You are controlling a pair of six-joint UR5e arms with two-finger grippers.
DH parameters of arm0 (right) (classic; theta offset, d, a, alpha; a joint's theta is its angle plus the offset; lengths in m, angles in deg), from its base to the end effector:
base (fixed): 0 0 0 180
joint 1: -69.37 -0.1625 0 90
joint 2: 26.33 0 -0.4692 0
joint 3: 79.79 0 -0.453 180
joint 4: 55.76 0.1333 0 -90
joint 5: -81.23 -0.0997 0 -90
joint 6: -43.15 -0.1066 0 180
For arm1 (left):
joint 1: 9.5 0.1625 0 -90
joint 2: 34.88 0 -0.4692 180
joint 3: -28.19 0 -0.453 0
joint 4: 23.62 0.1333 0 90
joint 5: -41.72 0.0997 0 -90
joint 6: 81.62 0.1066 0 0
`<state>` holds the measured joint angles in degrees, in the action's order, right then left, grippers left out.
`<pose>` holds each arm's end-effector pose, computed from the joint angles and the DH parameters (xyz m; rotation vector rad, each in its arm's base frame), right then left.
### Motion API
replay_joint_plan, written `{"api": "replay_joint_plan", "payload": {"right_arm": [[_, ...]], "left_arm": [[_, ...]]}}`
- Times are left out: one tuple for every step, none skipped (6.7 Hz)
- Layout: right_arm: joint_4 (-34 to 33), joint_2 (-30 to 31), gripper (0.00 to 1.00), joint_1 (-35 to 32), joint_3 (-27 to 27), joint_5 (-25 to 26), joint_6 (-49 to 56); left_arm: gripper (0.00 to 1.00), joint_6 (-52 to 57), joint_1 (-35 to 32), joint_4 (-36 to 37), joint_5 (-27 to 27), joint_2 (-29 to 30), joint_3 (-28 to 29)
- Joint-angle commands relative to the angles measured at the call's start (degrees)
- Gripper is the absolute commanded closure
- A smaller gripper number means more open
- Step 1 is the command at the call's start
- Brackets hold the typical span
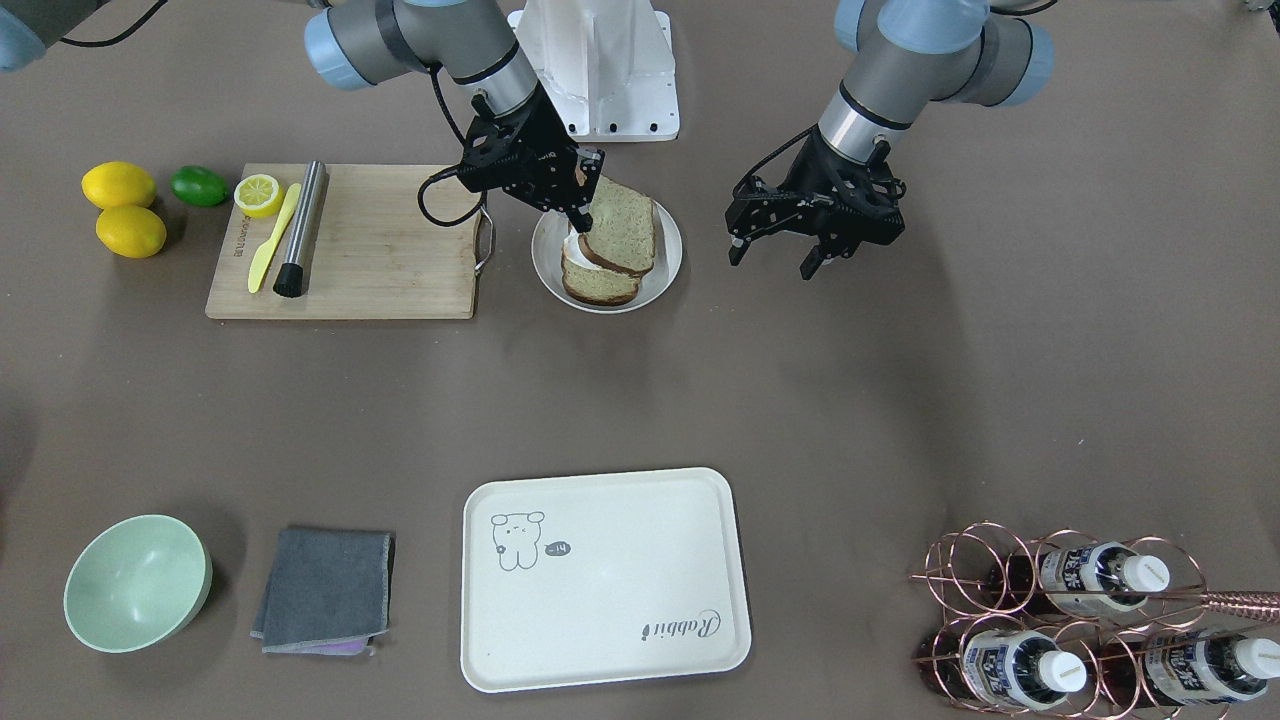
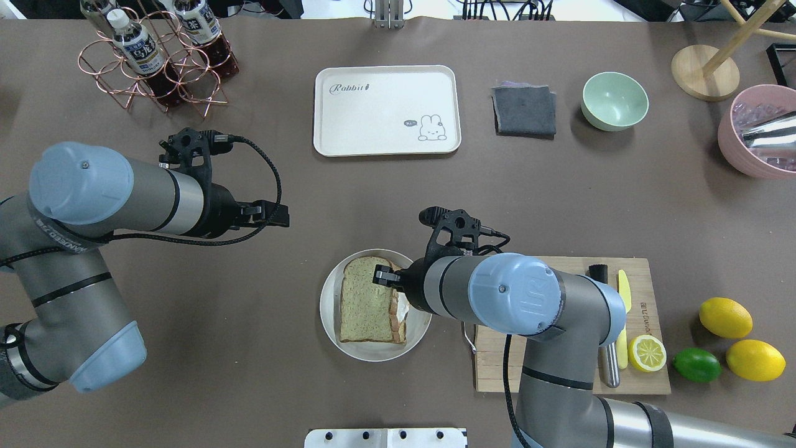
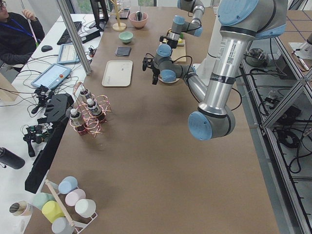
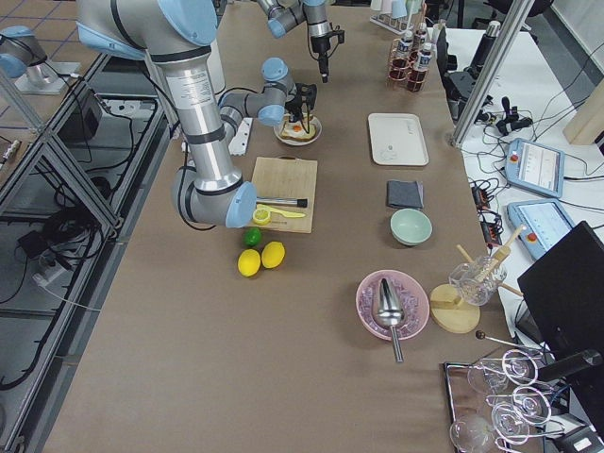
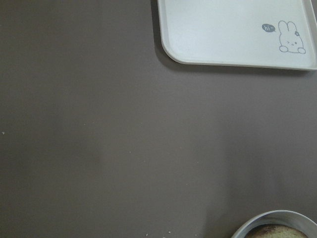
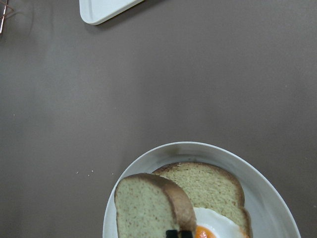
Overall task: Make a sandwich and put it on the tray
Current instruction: 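Lower the bread slice onto the egg toast and open the right gripper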
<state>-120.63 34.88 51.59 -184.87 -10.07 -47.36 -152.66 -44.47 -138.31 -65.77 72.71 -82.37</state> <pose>-0.6149 -0.3346 0.2049 0.1617 -1.1977 0.2659 0.4615 -0.4464 0.2876 0.2489 1.0927 -0.0822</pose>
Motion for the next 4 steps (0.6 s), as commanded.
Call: {"api": "replay_joint_plan", "payload": {"right_arm": [[0.19,-0.39,1.00,0.03,1.54,1.12,0.15],[0.27,-0.31,1.00,0.03,3.02,1.47,0.15],[0.27,-0.13,1.00,-0.06,2.95,1.56,0.59],[0.28,0.30,0.58,-0.06,2.69,1.21,1.29]], "left_arm": [[0.03,0.11,0.08,-0.01,0.00,0.25,0.17],[0.03,0.11,0.16,-0.01,0.00,0.60,0.35],[0.03,0.11,0.16,-0.01,0.09,0.78,0.52],[0.03,0.11,0.25,-0.01,0.09,0.78,0.61]]}}
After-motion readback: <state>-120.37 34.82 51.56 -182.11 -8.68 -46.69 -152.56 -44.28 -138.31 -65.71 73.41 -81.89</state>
